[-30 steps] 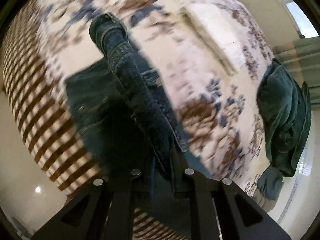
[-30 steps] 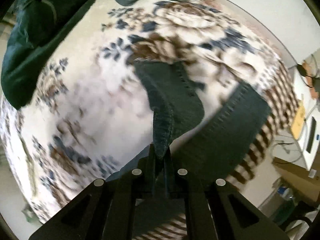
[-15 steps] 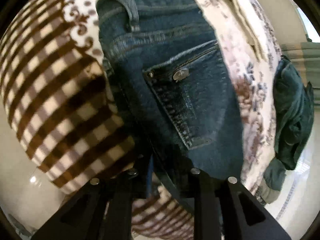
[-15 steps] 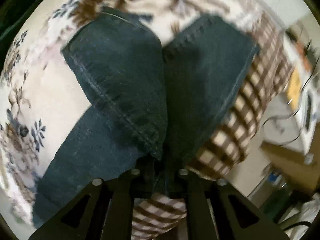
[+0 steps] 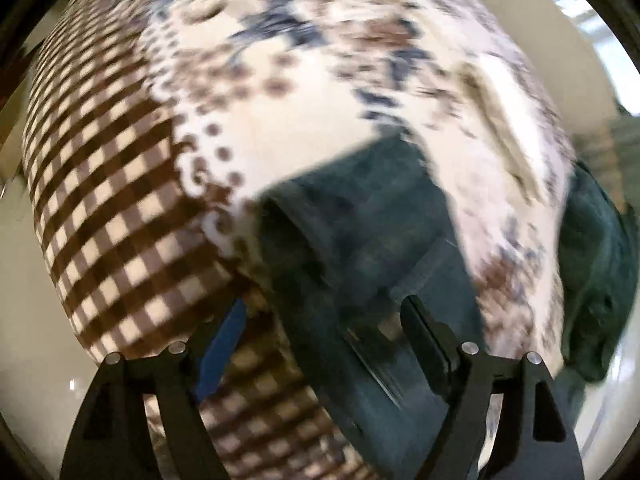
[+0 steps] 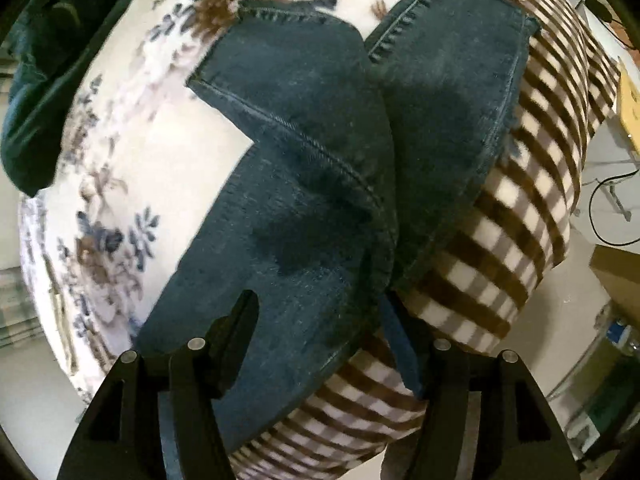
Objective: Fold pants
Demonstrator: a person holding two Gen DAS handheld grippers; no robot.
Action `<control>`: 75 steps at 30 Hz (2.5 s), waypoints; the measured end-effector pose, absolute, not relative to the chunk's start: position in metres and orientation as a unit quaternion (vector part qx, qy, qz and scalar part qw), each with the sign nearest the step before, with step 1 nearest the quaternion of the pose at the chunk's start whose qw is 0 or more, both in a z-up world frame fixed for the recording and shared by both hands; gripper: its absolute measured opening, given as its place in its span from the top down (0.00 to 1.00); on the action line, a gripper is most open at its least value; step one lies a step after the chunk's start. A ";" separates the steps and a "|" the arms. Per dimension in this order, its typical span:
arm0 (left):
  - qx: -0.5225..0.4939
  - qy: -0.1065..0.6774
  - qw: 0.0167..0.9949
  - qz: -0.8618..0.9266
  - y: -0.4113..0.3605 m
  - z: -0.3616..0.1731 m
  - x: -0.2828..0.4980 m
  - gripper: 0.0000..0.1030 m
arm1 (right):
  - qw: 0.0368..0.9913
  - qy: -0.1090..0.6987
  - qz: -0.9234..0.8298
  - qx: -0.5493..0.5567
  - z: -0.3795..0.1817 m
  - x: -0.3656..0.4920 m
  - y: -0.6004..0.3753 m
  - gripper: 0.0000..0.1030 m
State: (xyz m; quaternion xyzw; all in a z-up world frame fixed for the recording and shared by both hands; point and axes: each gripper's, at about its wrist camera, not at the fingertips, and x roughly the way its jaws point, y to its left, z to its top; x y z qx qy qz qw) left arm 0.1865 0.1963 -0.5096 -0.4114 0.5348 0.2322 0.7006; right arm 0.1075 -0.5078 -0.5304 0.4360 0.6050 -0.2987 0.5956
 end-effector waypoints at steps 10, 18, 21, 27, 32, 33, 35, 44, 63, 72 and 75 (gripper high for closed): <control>-0.420 0.506 0.712 0.245 0.212 -0.528 0.198 0.77 | 0.597 0.595 -0.366 0.394 -0.531 0.097 -0.514 0.97; -0.325 0.565 0.719 0.242 0.193 -0.492 0.195 0.53 | 0.629 0.652 -0.290 0.309 -0.507 0.107 -0.525 0.40; -0.249 0.573 0.740 0.249 0.160 -0.465 0.198 0.25 | 0.663 0.663 -0.277 0.209 -0.480 0.123 -0.519 0.37; -0.142 0.598 0.750 0.242 0.079 -0.456 0.205 0.24 | 0.714 0.656 -0.235 0.074 -0.482 0.210 -0.507 0.33; -0.091 0.612 0.756 0.214 -0.001 -0.460 0.212 0.24 | 0.708 0.674 -0.211 0.012 -0.528 0.278 -0.512 0.33; -0.079 0.614 0.758 0.207 -0.017 -0.460 0.215 0.24 | 0.706 0.678 -0.203 0.001 -0.538 0.286 -0.512 0.33; -0.058 0.615 0.764 0.187 -0.050 -0.458 0.219 0.24 | 0.703 0.686 -0.189 -0.008 -0.554 0.294 -0.510 0.33; 0.036 0.615 0.779 0.122 -0.161 -0.459 0.228 0.24 | 0.743 0.643 -0.180 0.036 -0.542 0.254 -0.551 0.92; 0.021 0.656 0.751 0.074 -0.212 -0.496 0.215 0.24 | 0.628 0.499 -0.274 0.530 -0.560 0.022 -0.740 0.75; -0.008 0.669 0.741 0.057 -0.201 -0.512 0.205 0.24 | 0.645 0.503 -0.296 0.493 -0.563 0.039 -0.719 0.95; -0.024 0.668 0.742 0.049 -0.188 -0.512 0.203 0.24 | 0.650 0.514 -0.328 0.454 -0.554 0.049 -0.712 0.95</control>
